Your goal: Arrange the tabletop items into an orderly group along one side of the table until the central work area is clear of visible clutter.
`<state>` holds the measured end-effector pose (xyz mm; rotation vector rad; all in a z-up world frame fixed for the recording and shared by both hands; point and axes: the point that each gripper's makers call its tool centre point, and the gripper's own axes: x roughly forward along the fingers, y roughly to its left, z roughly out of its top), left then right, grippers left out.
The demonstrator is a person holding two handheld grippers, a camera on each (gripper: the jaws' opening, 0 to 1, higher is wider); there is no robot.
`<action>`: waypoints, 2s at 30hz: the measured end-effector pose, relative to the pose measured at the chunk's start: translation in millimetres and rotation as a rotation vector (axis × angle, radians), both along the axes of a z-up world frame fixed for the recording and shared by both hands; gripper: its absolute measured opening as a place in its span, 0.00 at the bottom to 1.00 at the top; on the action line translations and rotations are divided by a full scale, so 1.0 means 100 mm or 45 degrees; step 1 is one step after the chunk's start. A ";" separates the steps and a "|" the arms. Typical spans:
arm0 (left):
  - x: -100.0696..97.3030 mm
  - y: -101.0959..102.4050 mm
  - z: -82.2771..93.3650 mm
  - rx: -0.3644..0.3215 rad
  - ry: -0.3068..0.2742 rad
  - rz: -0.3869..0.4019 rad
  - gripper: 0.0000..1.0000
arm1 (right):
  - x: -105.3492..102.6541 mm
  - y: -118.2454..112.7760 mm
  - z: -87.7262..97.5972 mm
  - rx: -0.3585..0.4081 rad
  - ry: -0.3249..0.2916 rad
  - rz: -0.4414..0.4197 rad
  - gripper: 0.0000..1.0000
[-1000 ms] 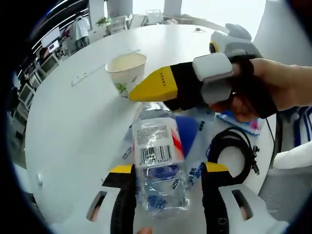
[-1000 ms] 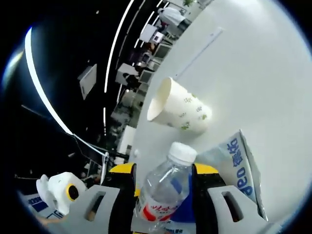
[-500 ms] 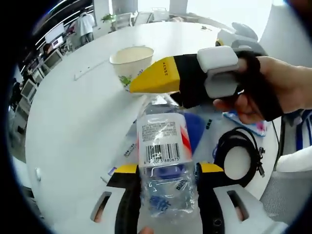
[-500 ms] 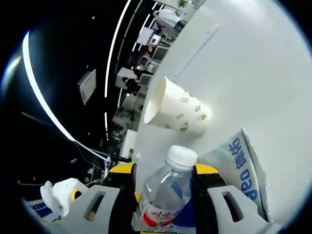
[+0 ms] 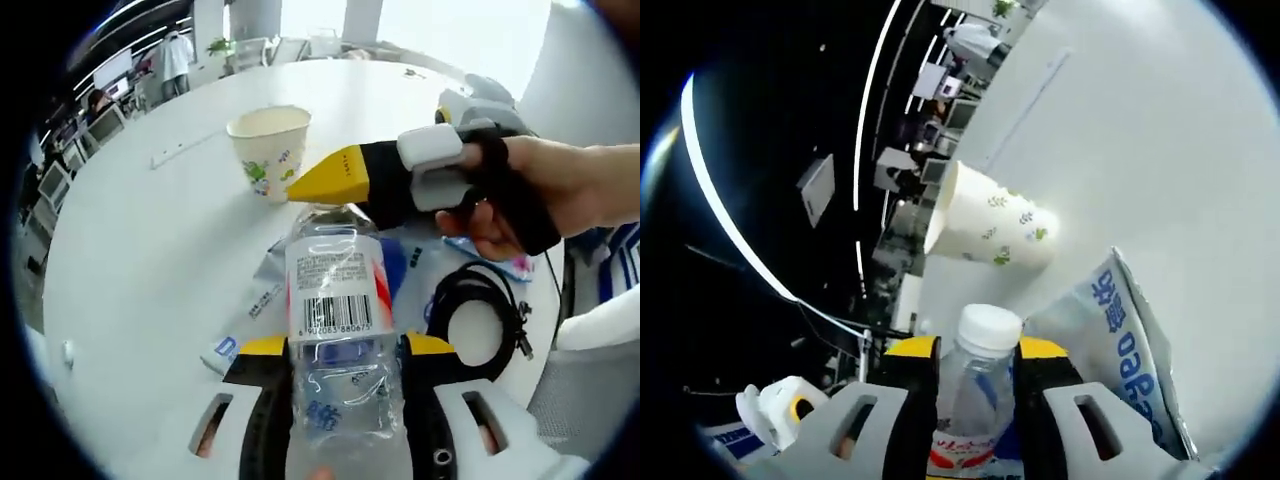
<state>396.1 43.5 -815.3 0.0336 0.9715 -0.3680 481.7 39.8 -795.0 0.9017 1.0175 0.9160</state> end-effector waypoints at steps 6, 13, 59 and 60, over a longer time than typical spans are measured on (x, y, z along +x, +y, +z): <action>-0.05 -0.03 0.15 -0.082 -0.062 -0.001 0.37 | -0.06 -0.03 0.24 0.068 -0.038 0.001 0.22; -0.09 -0.14 0.46 -0.253 -0.176 -0.067 0.37 | -0.16 -0.07 0.68 0.181 -0.200 0.090 0.22; -0.05 -0.01 1.14 -0.147 -0.518 -0.398 0.38 | -0.98 0.44 2.09 0.070 -1.474 0.703 0.22; -0.03 0.00 1.13 -0.145 -0.519 -0.390 0.38 | -0.95 0.46 2.07 0.046 -1.479 0.696 0.22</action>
